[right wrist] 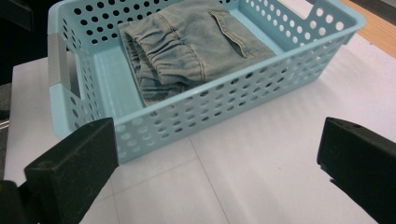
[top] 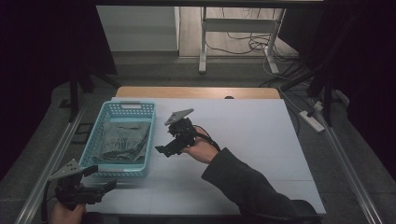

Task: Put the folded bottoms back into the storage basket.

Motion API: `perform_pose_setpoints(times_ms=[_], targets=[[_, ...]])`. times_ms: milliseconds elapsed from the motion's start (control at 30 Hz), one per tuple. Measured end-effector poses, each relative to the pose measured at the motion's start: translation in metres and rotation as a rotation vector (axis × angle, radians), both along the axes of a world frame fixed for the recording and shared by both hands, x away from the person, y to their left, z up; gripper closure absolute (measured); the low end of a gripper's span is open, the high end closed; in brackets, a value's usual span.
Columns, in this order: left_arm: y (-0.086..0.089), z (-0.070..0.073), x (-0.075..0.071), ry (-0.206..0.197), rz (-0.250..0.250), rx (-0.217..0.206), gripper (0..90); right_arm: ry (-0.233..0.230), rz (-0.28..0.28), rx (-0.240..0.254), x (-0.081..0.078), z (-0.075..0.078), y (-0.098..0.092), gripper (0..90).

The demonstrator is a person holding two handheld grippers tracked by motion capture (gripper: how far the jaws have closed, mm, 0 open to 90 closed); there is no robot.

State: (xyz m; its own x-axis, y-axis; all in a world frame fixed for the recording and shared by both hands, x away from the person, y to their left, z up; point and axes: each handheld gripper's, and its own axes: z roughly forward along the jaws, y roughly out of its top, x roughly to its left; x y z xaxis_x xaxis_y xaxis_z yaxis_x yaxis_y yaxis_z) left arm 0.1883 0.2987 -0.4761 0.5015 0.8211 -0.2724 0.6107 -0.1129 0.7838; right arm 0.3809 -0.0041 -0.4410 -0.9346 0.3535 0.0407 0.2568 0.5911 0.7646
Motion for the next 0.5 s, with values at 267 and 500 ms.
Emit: perform_pose_setpoints(times_ms=[267, 500], targets=[[-0.001, -0.001, 0.002, 0.019, -0.001, 0.008, 0.0, 0.006, -0.014, 0.016, -0.003, 0.004, -0.016, 0.0], [0.0, -0.001, 0.002, 0.035, -0.003, 0.002, 0.0, 0.009, -0.032, 0.032, -0.005, 0.006, -0.032, 0.0]])
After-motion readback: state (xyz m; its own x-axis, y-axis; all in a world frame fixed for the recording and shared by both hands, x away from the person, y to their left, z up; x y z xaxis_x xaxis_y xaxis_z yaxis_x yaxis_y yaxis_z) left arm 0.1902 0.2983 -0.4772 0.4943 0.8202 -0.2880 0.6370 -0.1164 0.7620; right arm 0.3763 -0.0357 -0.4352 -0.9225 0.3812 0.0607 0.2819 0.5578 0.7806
